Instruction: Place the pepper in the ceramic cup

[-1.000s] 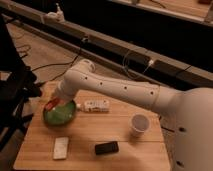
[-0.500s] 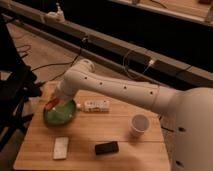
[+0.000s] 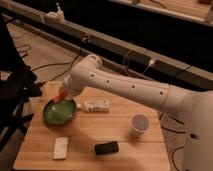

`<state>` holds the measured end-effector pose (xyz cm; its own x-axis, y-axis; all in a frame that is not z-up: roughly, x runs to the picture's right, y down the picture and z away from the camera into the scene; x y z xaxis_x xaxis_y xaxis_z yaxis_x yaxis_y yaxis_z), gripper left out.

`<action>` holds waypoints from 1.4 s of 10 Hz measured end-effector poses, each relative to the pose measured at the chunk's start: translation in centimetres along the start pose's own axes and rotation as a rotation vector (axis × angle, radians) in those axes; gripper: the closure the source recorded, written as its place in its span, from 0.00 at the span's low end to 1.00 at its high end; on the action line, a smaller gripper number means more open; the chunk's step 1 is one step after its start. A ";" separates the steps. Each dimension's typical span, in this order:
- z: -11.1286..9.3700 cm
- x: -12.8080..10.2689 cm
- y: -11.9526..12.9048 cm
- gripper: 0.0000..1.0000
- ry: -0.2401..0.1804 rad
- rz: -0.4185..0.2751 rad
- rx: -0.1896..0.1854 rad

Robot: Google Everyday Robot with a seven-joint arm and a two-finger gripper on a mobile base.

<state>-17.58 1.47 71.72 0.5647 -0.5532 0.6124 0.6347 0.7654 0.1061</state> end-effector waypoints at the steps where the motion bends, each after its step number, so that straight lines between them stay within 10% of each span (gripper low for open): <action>1: -1.1 1.0 0.4 1.00 0.030 0.029 0.010; 8: -8.7 5.4 7.5 1.00 0.233 0.278 0.051; 14: -8.9 5.2 8.9 1.00 0.237 0.316 0.032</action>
<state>-4.34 2.52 68.87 0.8379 -0.3464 0.4218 0.3955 0.9179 -0.0317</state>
